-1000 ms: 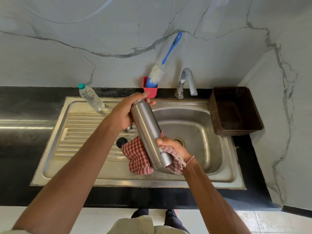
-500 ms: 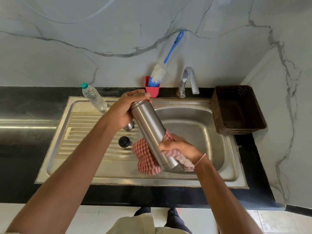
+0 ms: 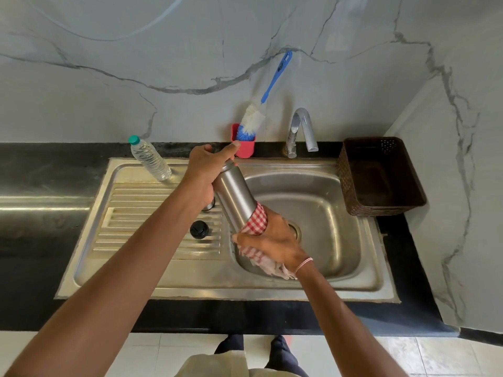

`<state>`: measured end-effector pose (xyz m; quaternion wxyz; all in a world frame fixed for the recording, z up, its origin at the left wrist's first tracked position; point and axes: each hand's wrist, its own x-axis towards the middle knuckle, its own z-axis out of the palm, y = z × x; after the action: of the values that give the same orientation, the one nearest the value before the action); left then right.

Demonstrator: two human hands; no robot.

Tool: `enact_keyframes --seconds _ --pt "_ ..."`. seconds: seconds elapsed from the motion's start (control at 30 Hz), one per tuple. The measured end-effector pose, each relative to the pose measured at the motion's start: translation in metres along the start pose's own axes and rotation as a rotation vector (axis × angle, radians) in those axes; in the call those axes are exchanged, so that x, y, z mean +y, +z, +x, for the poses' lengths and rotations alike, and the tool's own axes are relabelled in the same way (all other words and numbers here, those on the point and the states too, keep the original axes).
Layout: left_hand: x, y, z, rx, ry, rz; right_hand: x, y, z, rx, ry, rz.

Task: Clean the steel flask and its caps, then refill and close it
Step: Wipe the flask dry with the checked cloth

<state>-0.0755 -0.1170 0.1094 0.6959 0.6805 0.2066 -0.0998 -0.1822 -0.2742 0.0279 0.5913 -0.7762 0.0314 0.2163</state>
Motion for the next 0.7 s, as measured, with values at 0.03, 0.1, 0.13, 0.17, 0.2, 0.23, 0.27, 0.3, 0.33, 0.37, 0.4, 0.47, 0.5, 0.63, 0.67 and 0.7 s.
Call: enact_keyframes --seconds 0.03,0.1,0.13,0.17,0.2,0.23,0.27,0.3,0.33,0.37,0.4,0.47,0.5,0.63,0.67,0.7 --pt "0.004 -0.004 -0.003 -0.107 -0.001 -0.046 -0.004 -0.007 -0.005 -0.108 0.019 0.153" --pt "0.011 -0.013 -0.009 -0.361 -0.001 -0.209 -0.006 -0.020 -0.011 -0.340 0.020 0.419" --pt "0.015 -0.016 -0.013 -0.449 0.003 -0.274 -0.006 -0.024 -0.010 -0.379 0.044 0.476" --pt "0.017 -0.016 -0.015 -0.499 0.009 -0.316 -0.007 -0.026 -0.009 -0.379 0.084 0.514" --pt "0.019 -0.015 -0.017 -0.514 0.012 -0.335 -0.004 -0.025 -0.008 -0.357 0.117 0.540" --pt "0.020 -0.013 -0.017 -0.495 0.022 -0.326 -0.006 -0.024 -0.009 -0.348 0.128 0.568" --pt "0.022 -0.009 -0.017 -0.454 0.035 -0.292 -0.003 -0.021 -0.007 -0.354 0.123 0.582" --pt "0.025 -0.006 -0.015 -0.405 0.047 -0.246 -0.003 -0.018 -0.006 -0.364 0.115 0.590" --pt "0.027 -0.004 -0.014 -0.357 0.050 -0.209 -0.004 -0.017 -0.007 -0.354 0.090 0.578" --pt "0.028 -0.004 -0.012 -0.305 0.048 -0.190 -0.009 -0.019 -0.010 -0.341 0.050 0.542" --pt "0.029 -0.004 -0.011 -0.251 0.035 -0.185 -0.011 -0.020 -0.010 -0.329 0.013 0.494" --pt "0.026 -0.005 -0.007 -0.149 -0.001 -0.160 -0.014 -0.023 -0.010 -0.306 -0.039 0.360" --pt "0.023 -0.005 -0.005 -0.102 -0.010 -0.149 -0.017 -0.022 -0.011 -0.270 -0.048 0.295" --pt "0.015 -0.005 0.000 0.099 -0.037 -0.192 -0.005 -0.003 -0.015 0.082 -0.120 -0.114" --pt "0.014 -0.005 0.002 0.130 -0.040 -0.215 0.001 0.003 -0.016 0.189 -0.152 -0.206" --pt "0.013 -0.006 0.003 0.147 -0.041 -0.227 0.004 0.008 -0.018 0.287 -0.175 -0.271"
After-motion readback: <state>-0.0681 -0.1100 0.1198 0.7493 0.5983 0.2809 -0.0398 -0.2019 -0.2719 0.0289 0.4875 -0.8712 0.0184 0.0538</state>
